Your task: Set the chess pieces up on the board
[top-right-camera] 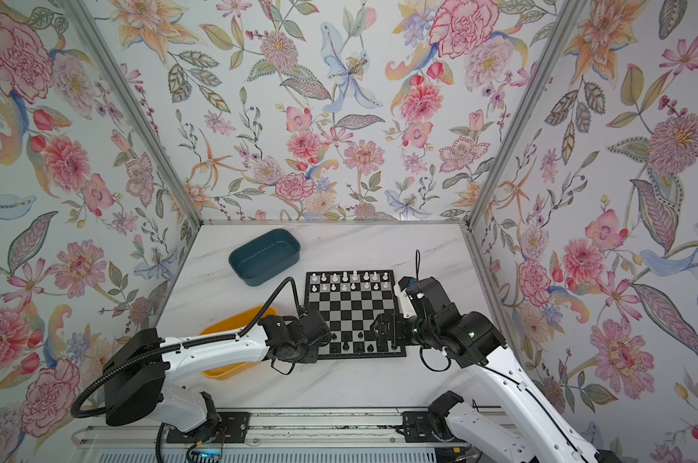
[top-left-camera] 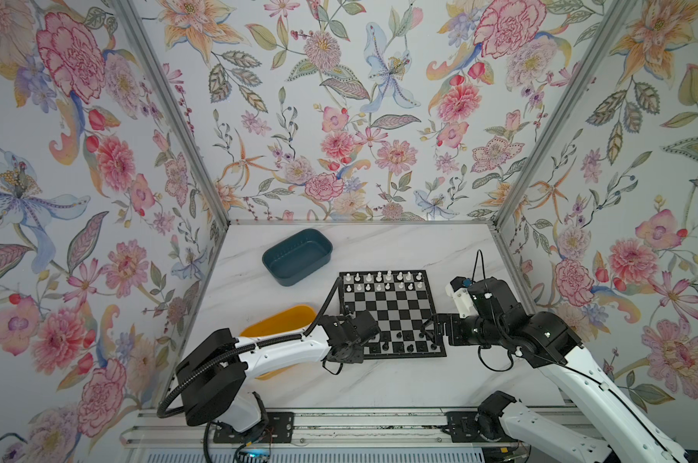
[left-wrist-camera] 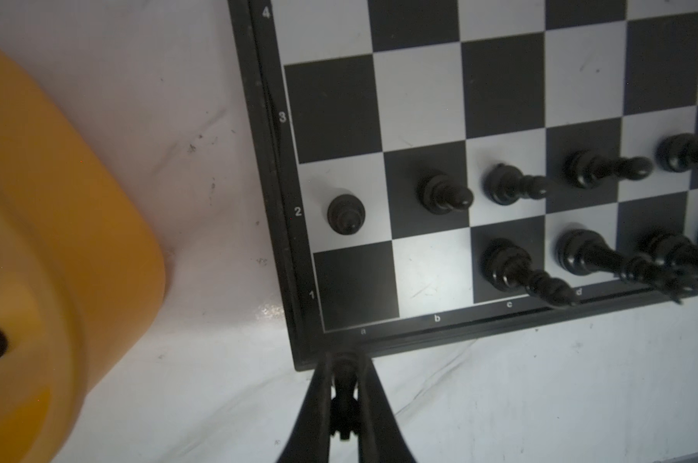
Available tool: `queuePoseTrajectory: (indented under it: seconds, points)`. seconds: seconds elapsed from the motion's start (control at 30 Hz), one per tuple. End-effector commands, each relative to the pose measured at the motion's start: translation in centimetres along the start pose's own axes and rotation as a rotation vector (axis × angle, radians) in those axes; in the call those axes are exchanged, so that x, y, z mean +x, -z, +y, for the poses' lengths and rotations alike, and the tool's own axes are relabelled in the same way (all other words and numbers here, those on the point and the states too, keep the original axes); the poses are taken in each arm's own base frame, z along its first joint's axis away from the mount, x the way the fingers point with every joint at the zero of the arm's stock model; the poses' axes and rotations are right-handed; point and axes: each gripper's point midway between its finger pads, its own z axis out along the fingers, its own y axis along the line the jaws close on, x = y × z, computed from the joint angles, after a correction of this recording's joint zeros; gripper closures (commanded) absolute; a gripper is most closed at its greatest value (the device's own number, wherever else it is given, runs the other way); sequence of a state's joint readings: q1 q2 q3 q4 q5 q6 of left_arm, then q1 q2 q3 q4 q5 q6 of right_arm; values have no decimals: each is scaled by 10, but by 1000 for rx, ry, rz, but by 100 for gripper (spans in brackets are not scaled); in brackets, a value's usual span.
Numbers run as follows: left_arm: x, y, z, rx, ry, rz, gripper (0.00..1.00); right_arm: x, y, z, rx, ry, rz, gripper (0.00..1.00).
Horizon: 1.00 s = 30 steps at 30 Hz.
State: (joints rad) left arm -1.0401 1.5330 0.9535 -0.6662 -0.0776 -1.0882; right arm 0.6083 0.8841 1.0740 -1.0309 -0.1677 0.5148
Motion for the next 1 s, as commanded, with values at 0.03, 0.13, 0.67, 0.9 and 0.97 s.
queuePoseTrajectory:
  seconds: [0.03,0.13,0.67,0.9,0.97]
  points:
    - [-5,-4,0,4,-23,7,92,0,0,-2,16,-10,-3,1]
    - [-12,-2,-1,11,-23,-4,92,0,-1,-2,16,-14,-3,1]
    - [-19,-16,-6,-10,-53,26,88,3,-2,-6,29,-23,5,1]
    - [-19,-12,-3,-19,-54,24,74,5,-4,-7,35,-28,11,1]
    - [-21,-10,-4,-17,-51,17,73,4,-4,-7,34,-26,9,1]
